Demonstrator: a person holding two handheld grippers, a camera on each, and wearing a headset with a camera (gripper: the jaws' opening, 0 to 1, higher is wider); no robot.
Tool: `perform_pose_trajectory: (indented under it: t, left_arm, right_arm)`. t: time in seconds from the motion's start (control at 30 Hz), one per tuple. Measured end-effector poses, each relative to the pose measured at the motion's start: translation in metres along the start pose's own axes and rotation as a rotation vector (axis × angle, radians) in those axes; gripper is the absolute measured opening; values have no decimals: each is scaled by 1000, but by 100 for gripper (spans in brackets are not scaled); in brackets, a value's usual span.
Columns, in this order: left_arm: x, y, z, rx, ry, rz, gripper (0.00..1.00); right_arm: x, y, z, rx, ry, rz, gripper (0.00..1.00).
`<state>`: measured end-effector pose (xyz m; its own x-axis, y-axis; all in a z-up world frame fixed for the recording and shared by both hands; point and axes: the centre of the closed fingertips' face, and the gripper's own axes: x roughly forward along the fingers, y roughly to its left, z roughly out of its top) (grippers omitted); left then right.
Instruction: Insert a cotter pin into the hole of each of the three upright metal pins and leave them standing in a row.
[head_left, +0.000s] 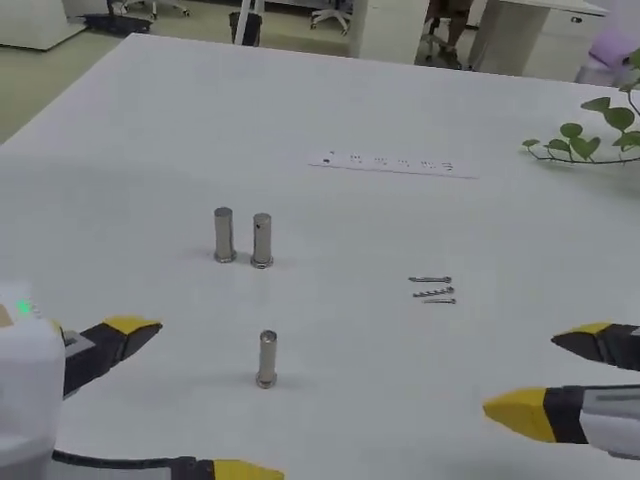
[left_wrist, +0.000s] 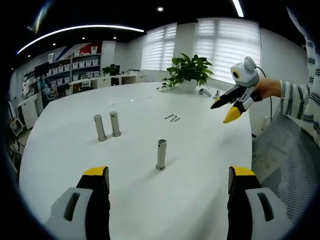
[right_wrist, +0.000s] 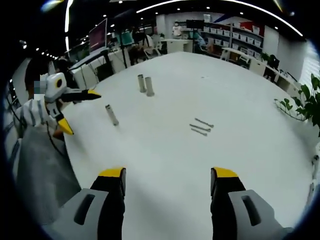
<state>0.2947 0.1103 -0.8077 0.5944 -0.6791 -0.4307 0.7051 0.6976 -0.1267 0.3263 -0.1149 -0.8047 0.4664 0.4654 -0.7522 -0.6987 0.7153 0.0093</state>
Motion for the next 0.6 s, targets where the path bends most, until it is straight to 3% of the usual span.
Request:
perform_pose_trajectory:
  t: [0.17, 0.2, 0.27, 0.47, 0.53, 0.6]
  left_arm:
    - [2, 6, -2, -31, 5, 8, 99]
    - [1, 7, -2, -28, 4, 11, 100]
    - [1, 8, 0, -31, -10, 22, 100]
    - [6, 2, -3, -49, -7, 7, 100]
    - [7, 1, -1, -60, -18, 6, 100]
    - [9, -4, 1, -75, -28, -6, 100]
  right_arm:
    - [26, -12, 8, -105, 57, 32, 69]
    - [30, -12, 9, -144, 90, 56, 70]
    - [36, -12, 13, -206, 106, 82, 72]
    - [54, -16, 28, -368, 163, 153, 71]
    - [58, -21, 34, -375, 162, 134, 71]
    - [62, -25, 37, -429, 186, 146, 71]
